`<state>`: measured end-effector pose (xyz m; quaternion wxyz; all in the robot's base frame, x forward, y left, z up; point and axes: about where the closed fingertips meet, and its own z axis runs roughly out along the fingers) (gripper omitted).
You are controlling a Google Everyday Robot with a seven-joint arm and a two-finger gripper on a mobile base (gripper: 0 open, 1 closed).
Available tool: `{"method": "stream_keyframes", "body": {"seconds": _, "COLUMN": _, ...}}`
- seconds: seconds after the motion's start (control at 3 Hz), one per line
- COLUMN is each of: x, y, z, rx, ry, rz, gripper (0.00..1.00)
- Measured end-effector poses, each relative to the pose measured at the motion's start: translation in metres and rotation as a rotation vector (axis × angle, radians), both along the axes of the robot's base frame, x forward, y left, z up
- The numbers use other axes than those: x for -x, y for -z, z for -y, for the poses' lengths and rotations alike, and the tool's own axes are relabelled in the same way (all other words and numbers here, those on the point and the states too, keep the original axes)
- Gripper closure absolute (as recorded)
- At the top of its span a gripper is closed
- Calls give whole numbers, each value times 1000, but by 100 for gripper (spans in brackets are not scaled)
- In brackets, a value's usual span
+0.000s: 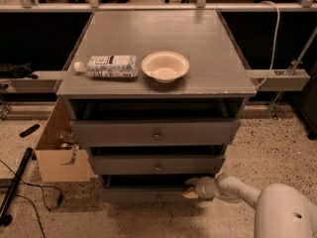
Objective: Open bottom drawer
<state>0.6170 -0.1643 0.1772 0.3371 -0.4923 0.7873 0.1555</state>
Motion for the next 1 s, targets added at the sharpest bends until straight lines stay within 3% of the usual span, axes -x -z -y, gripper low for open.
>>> {"method": "stream_keyframes", "body": {"seconds": 0.33, "x": 0, "y": 0, "z": 0, "rx": 0, "ry": 0, "rz": 0, "gripper": 51}}
{"method": "stream_keyframes", "body": {"seconds": 1.0, "x": 0, "y": 0, "z": 0, "rx": 0, "ry": 0, "rz": 0, "gripper": 5}}
